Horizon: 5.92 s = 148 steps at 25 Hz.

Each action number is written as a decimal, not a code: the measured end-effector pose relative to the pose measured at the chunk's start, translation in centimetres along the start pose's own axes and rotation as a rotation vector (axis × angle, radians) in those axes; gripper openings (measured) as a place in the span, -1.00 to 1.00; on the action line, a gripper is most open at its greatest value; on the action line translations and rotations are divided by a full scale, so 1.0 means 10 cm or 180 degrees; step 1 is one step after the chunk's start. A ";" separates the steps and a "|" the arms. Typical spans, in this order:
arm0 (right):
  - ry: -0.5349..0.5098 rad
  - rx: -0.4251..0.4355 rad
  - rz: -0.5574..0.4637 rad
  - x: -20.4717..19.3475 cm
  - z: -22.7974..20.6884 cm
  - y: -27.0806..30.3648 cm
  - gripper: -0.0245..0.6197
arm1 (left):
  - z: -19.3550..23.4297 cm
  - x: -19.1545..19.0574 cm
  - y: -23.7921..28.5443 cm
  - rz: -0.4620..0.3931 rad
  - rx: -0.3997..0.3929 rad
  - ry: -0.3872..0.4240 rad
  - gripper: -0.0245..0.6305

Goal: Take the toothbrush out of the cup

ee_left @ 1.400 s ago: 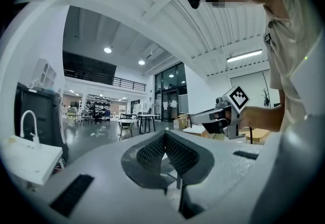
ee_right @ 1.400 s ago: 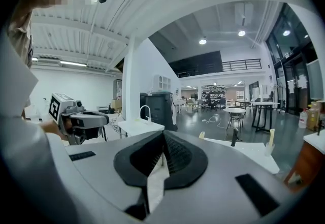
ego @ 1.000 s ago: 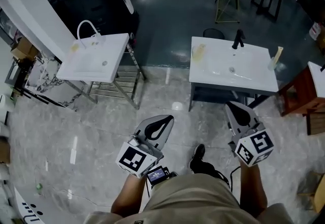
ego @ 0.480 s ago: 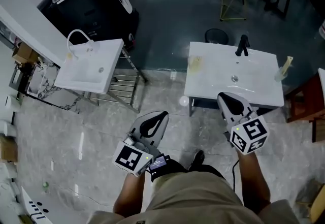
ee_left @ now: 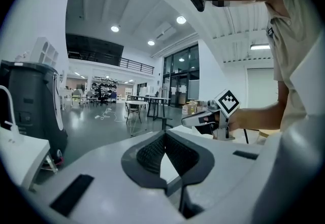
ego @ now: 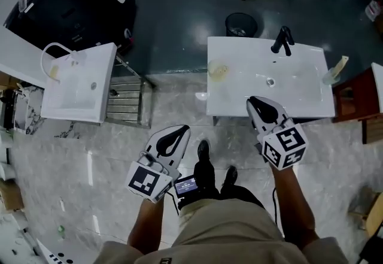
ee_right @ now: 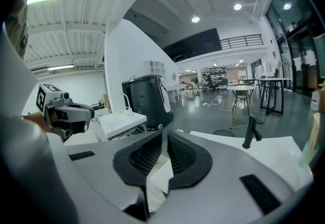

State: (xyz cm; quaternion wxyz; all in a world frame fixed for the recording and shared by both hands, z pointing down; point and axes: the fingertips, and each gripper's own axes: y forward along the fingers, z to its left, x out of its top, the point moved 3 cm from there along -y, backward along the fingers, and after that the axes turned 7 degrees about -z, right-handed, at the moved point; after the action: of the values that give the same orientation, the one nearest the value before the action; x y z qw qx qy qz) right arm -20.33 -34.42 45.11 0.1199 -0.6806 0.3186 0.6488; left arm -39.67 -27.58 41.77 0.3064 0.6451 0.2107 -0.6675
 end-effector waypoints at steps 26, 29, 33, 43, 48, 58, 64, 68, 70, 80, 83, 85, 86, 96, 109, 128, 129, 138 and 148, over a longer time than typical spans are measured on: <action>-0.0162 -0.0240 0.0385 -0.89 -0.73 2.10 -0.73 | 1.15 -0.77 0.88 0.0326 -0.0123 -0.0428 -0.90; -0.0193 -0.0286 0.0338 -0.80 -0.75 2.10 -0.81 | 1.21 -0.75 0.91 0.0336 -0.0159 -0.0398 -0.90; -0.0232 -0.0306 0.0248 -0.60 -0.70 2.05 -0.83 | 1.24 -0.62 0.95 0.0255 -0.0207 -0.0377 -0.90; -0.0429 -0.0539 -0.0260 0.57 -0.44 1.25 -0.83 | 1.12 0.15 1.01 -0.0057 -0.0504 -0.0061 -0.91; -0.0468 -0.0744 -0.0448 1.04 -0.47 0.65 -0.83 | 0.89 0.57 1.17 -0.0252 -0.0777 0.0148 -0.90; -0.0511 -0.1360 -0.0539 1.36 -0.72 -0.16 -0.83 | 0.43 0.73 1.50 -0.0400 -0.1313 0.0165 -0.90; -0.0533 -0.1972 -0.0691 1.41 -0.95 -1.14 -0.83 | -0.18 0.74 1.98 -0.0410 -0.1876 0.0143 -0.90; -0.0509 -0.2398 -0.0684 1.33 -1.15 -2.11 -0.83 | -0.89 0.83 2.18 -0.0447 -0.2197 0.0219 -0.90; -0.0492 -0.2560 -0.0723 1.25 -1.28 -2.65 -0.83 | -1.29 0.82 2.28 -0.0438 -0.2289 0.0260 -0.90; -0.0314 -0.2770 -0.0742 0.45 -2.17 -5.19 -0.83 | -3.62 0.44 2.83 -0.0251 -0.2211 0.0358 -0.90; -0.0313 -0.2722 -0.0744 0.34 -2.42 -5.82 -0.83 | -4.22 0.39 3.01 -0.0223 -0.2114 0.0353 -0.90; -0.0307 -0.2682 -0.0749 0.33 -2.56 -6.15 -0.83 | -4.57 0.41 3.09 -0.0185 -0.2065 0.0347 -0.90; -0.0297 -0.2668 -0.0763 0.34 -2.61 -6.29 -0.83 | -4.71 0.44 3.11 -0.0170 -0.2054 0.0360 -0.90; -0.0165 -0.2611 -0.0866 0.21 -2.86 -6.81 -0.83 | -5.33 0.60 3.45 -0.0165 -0.2025 0.0529 -0.90; -0.0160 -0.2654 -0.0759 0.37 -3.60 -6.46 -0.83 | -5.01 0.42 4.58 -0.0034 -0.1845 0.0431 -0.90; 0.0538 -0.2710 -0.0146 -0.64 -5.18 -5.34 -0.83 | -3.96 -1.10 7.16 0.0722 -0.1128 0.0203 -0.33; 0.0587 -0.2701 -0.0116 -0.69 -5.25 -5.31 -0.83 | -3.96 -1.17 7.24 0.0769 -0.1109 0.0204 -0.30; 0.0745 -0.2645 -0.0010 -1.04 -5.66 -5.06 -0.83 | -3.94 -1.50 7.69 0.0905 -0.1102 0.0242 -0.28; 0.0806 -0.2609 0.0005 -1.16 -5.74 -5.00 -0.83 | -3.92 -1.55 7.71 0.0879 -0.1083 0.0255 -0.41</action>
State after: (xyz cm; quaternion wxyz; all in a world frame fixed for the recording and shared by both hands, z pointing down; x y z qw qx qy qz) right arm 55.91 -25.88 51.14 -0.2010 -0.7460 0.0472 0.6331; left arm 41.16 -54.71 62.82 0.4908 0.6329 0.2420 -0.5478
